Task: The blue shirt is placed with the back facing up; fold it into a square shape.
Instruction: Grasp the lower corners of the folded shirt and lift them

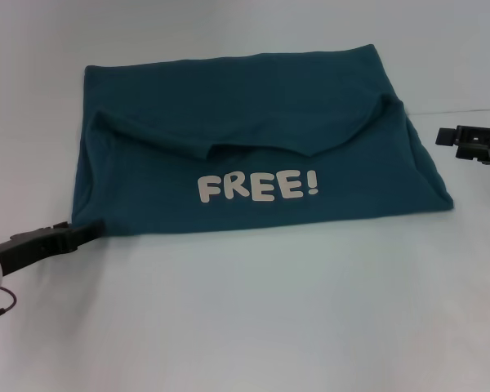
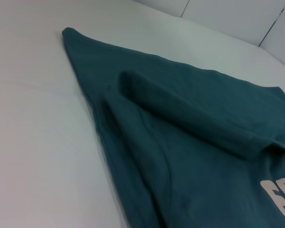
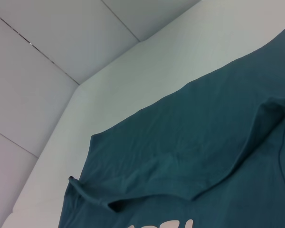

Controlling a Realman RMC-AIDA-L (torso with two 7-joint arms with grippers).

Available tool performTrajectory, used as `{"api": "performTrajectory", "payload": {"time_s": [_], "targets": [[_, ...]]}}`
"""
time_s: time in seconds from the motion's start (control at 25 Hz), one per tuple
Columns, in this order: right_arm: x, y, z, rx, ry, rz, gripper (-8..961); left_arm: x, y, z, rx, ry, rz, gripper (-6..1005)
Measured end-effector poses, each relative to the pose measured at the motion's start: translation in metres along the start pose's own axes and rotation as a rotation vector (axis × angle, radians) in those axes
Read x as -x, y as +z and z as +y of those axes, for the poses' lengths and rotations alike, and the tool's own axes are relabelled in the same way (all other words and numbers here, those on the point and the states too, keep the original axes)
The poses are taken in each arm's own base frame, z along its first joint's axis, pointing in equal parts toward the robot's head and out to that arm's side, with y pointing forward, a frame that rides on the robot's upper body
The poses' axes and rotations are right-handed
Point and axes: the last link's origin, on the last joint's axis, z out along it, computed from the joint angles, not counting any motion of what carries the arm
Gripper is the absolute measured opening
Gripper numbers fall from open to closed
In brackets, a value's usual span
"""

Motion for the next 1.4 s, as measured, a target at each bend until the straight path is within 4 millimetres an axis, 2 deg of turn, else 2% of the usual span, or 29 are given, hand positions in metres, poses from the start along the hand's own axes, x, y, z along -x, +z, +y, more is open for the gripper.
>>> {"api": "performTrajectory", "payload": {"time_s": [1.08, 1.28, 1.4], "targets": [[-0.0021, 0.0000, -0.0029, -0.011, 0.009, -0.007, 712, -0.0057, 0.0075, 0.0005, -0.044, 0.035, -0.005, 659], [-0.0030, 0.0015, -0.0041, -0.019, 0.010, -0.011, 713, -0.0063, 0.0072, -0.0004, -0.050, 0.032, -0.001, 436], [-0.0036, 0.0020, -0.0041, -0.018, 0.009, -0.010, 713, -0.0074, 0.0080, -0.0003, -0.054, 0.034, 0.000, 371]]}}
